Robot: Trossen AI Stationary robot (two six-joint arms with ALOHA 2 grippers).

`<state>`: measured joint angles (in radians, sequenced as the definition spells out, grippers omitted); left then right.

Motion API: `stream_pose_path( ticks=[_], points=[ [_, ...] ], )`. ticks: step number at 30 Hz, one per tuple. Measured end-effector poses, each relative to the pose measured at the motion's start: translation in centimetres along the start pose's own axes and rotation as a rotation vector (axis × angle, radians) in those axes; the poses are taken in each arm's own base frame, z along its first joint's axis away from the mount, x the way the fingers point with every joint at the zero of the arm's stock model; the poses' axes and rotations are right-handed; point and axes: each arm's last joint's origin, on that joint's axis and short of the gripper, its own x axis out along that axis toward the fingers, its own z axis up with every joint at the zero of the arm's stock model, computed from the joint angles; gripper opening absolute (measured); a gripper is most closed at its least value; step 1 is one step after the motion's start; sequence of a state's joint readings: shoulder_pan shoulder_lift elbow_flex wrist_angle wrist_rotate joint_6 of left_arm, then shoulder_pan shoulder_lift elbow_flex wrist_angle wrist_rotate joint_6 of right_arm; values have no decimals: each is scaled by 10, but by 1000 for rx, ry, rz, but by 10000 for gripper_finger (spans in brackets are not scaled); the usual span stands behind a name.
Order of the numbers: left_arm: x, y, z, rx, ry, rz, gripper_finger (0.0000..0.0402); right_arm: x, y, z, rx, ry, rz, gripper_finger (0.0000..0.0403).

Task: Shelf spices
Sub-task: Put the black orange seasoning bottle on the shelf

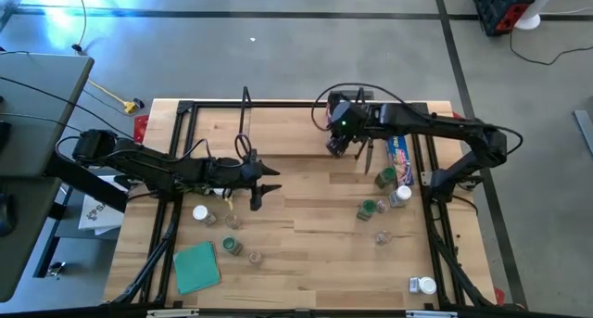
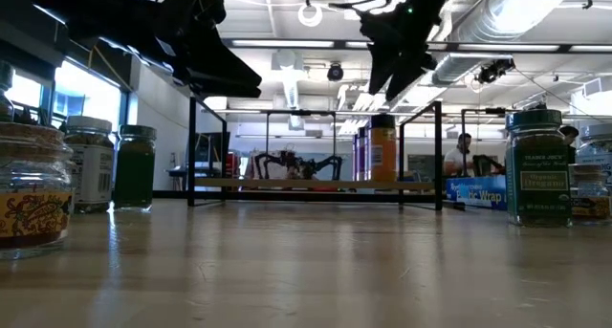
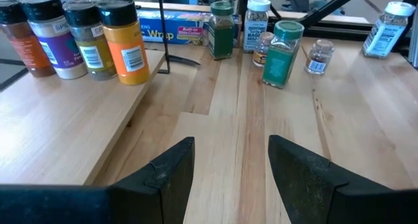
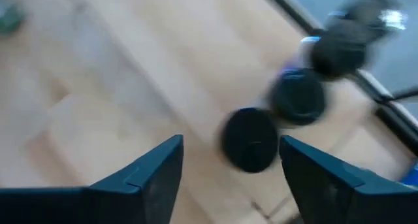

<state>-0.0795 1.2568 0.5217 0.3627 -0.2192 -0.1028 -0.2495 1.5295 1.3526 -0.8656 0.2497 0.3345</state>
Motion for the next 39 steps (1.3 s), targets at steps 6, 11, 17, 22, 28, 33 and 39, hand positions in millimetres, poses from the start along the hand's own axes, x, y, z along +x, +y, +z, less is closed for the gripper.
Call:
stream_pose_path(
  ticks=[6,11,17,22,28,33,39],
  points=[
    [0,0,0,0,-2,0,190,26,22,-9,-117,46,75,159],
    [0,0,0,0,-2,0,190,47,25,-13,-162,97,4,99],
    [0,0,0,-1,-2,0,190,50,25,-13,-185,99,-30,74],
    [0,0,0,-1,-2,0,190,50,21,-16,-184,131,-55,73],
    [0,0,0,-9,-2,1,190,50,20,-16,-186,121,-93,73],
    [0,0,0,-18,-1,1,190,50,20,-16,-187,118,-100,73],
    [0,0,0,-18,-1,0,190,40,25,-15,-206,122,-91,73]
  ],
)
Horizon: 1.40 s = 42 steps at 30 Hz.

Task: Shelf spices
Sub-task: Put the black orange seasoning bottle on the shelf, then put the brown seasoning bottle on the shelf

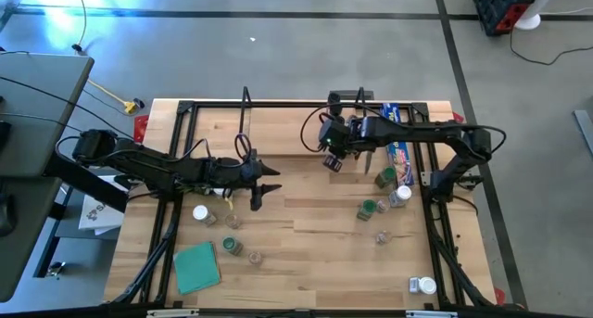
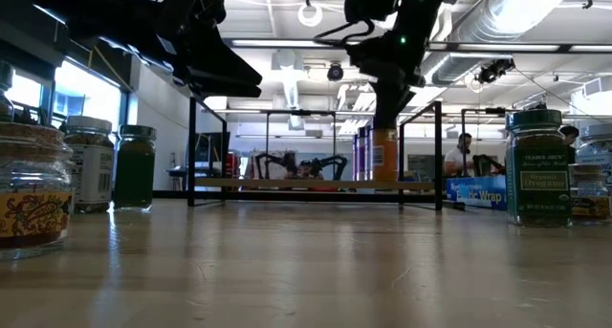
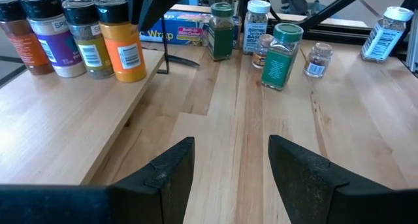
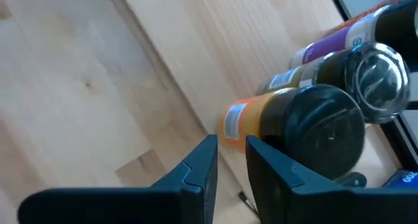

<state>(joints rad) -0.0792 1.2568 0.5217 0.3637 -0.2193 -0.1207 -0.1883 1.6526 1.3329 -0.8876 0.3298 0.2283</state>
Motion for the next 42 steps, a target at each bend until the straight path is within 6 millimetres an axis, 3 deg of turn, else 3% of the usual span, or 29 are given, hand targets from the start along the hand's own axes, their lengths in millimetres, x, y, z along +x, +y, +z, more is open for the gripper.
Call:
stream_pose_path(
  ticks=[4,8,12,16,19,23,27,31,34,37,42],
  points=[
    [0,0,0,1,2,1,190,-27,12,0,-37,-86,44,73],
    [-2,1,1,24,-1,10,190,-44,45,-17,-155,-217,122,73],
    [-11,6,9,24,-34,59,190,-39,86,-46,-163,-350,188,73],
    [-30,14,16,123,18,85,190,-20,108,-68,-89,-466,257,73],
    [-49,14,33,251,153,52,190,-9,113,-74,-55,-583,313,73],
    [-76,7,57,290,366,38,190,-1,106,-72,-18,-736,332,73],
    [-95,-10,69,202,497,26,190,2,96,-66,26,-849,328,73],
    [-106,-31,63,47,543,-22,185,0,93,-59,-30,-894,374,73],
    [-113,-48,51,-9,567,-33,178,-14,105,-56,-220,-950,421,73],
    [-118,-63,37,-15,579,-26,171,-45,127,-54,-408,-1022,366,73],
    [-117,-80,10,90,638,-24,165,-90,149,-54,-465,-985,158,73]
  ],
)
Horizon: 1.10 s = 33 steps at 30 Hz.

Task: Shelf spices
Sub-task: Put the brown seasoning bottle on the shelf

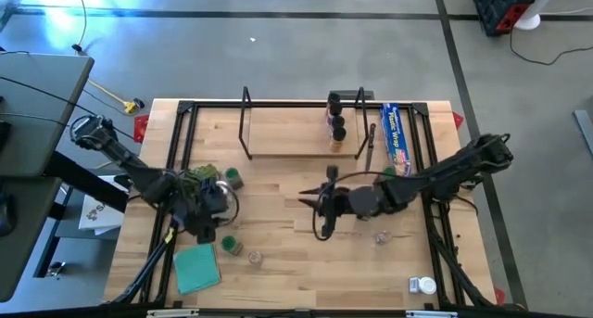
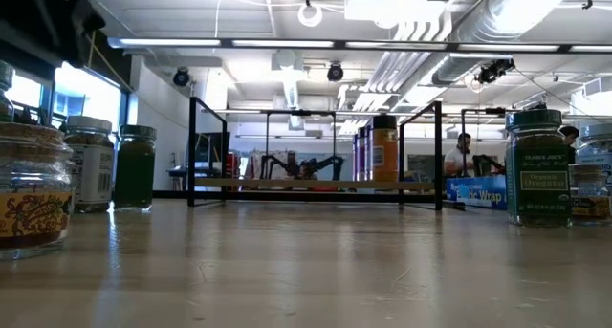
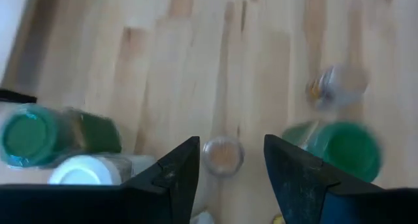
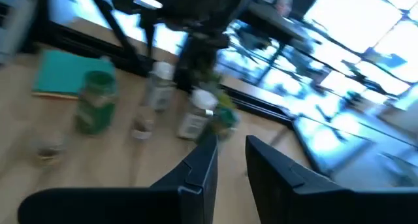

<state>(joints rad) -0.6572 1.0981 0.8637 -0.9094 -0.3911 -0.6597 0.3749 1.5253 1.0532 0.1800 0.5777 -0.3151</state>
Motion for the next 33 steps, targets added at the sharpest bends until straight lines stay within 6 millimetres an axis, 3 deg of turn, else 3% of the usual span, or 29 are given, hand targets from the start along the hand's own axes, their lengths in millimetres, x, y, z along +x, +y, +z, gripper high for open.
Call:
stream_pose_path(
  ticks=[6,13,17,25,33],
  points=[
    [30,-2,-4,218,198,-83,192,-9,1,20,-16,23,-63,73],
    [60,4,5,347,294,-82,265,0,-11,6,11,121,-85,73],
    [75,10,7,363,348,-75,283,3,-15,-1,44,171,-83,73],
    [99,13,13,386,394,-162,266,4,-14,-3,34,188,-48,73],
    [112,16,11,371,459,-179,192,1,-10,-4,47,200,-35,73]
  ],
)
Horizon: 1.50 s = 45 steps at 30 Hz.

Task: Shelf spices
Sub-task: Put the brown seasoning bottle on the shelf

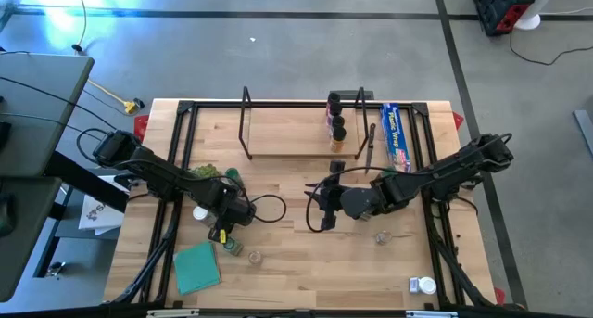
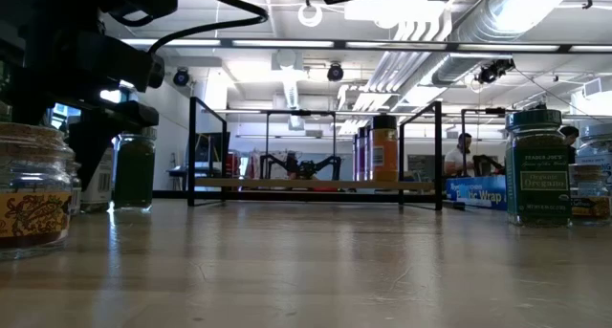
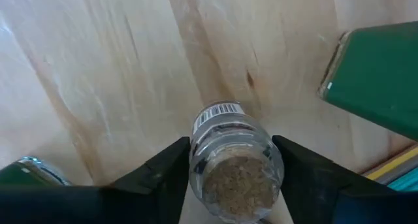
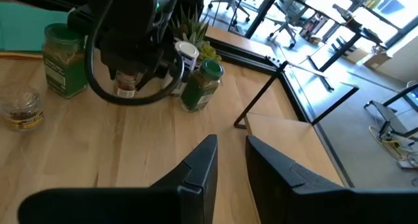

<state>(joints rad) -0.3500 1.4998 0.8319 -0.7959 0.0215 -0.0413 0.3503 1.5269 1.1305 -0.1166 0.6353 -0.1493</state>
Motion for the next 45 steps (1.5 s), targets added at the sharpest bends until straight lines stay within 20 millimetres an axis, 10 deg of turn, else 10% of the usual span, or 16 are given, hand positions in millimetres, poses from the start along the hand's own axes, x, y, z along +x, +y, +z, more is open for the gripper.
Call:
stream_pose_path(
  ticks=[12,23,34,45],
  points=[
    [-34,37,20,-96,-90,26,171,-35,2,-8,19,123,-98,73],
    [-114,190,74,-244,-334,268,171,-90,-11,-15,207,129,-214,73],
    [-80,324,109,-341,-230,298,171,-90,-12,-15,273,120,-228,73],
    [-55,370,113,-376,-253,321,177,-90,-12,-15,280,119,-227,73]
  ],
)
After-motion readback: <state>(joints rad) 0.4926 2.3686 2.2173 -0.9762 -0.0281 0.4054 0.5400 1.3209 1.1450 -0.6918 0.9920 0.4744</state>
